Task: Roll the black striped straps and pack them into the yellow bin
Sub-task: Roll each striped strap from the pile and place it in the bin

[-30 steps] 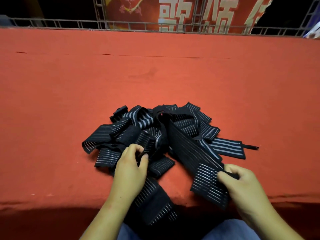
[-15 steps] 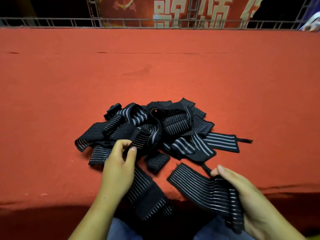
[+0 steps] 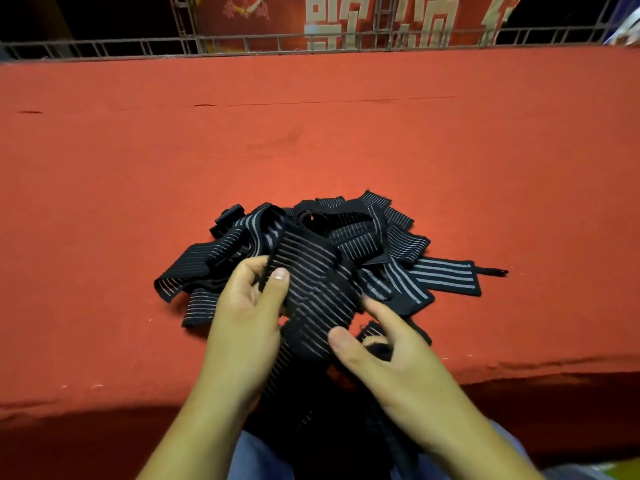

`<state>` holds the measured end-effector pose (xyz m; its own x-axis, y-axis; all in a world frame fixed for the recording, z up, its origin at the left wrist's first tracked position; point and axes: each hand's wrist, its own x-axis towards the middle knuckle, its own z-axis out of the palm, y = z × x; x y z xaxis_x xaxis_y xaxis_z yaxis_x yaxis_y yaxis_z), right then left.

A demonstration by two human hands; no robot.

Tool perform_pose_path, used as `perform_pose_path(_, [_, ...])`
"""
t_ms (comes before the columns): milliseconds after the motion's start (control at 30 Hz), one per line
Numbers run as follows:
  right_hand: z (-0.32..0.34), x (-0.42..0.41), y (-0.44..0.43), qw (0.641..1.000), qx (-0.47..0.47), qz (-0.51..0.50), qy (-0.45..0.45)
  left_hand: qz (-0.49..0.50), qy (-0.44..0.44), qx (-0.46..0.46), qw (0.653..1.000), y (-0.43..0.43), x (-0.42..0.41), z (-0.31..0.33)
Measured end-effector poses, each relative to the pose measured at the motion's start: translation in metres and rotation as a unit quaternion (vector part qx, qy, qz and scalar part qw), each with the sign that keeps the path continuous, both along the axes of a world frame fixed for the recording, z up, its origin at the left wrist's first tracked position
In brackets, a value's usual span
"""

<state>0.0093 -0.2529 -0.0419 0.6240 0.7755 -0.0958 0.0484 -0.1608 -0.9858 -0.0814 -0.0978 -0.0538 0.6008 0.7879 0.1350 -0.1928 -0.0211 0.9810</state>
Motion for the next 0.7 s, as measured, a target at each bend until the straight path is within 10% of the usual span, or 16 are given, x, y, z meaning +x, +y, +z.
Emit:
perform_pose_path(433, [-0.014, -0.009, -0.007, 0.999, 0.008, 0.01, 0.04, -0.097, 0.024, 0.003, 0.995, -0.044, -0.002, -0.001])
perform_pose_path(700, [-0.033, -0.006, -0.026, 0.991, -0.049, -0.024, -0.125, -0.089, 0.052, -0.045, 0.994, -0.064, -0.005, -0.014])
